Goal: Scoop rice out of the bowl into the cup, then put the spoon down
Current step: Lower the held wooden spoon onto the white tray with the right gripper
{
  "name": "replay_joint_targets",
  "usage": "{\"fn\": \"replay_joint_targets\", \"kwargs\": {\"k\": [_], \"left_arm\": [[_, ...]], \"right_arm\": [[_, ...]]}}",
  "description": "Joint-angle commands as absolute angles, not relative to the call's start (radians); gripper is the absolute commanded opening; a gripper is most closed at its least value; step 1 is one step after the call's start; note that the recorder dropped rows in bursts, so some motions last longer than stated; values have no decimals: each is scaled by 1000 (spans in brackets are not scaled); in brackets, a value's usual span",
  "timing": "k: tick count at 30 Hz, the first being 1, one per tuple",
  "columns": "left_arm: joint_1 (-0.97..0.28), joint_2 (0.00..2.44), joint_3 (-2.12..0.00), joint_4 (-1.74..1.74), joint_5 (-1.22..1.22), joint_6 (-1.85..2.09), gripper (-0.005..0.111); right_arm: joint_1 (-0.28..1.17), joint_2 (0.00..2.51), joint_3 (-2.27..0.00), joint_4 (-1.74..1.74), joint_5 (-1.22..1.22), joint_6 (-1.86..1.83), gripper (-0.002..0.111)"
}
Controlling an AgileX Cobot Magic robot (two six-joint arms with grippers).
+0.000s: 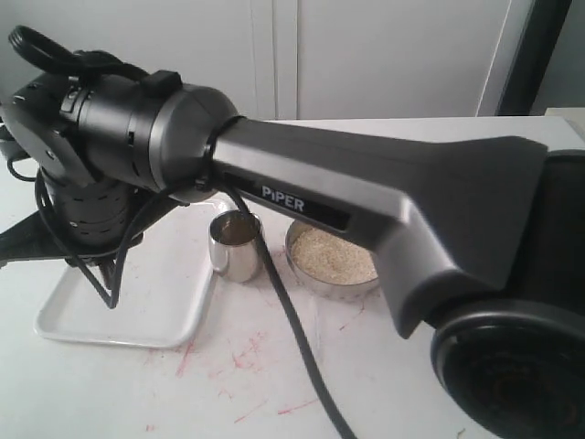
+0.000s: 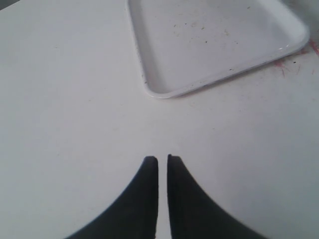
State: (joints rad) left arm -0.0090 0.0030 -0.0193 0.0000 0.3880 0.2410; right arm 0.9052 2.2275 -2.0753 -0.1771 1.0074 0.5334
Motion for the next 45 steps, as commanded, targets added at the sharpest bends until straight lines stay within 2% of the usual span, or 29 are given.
{"fn": "replay_joint_targets", "kwargs": {"k": [1,27,45], "left_arm": [[-13,0,-10,0,427,235,14],[-13,0,-10,0,427,235,14],[-13,0,-10,0,427,235,14]], "right_arm": [[888,2250,-2083,-167,1001,630,0],[825,2364,-2083,0,919,897,0],[797,2373,-2083,-50,960,901,0]]}}
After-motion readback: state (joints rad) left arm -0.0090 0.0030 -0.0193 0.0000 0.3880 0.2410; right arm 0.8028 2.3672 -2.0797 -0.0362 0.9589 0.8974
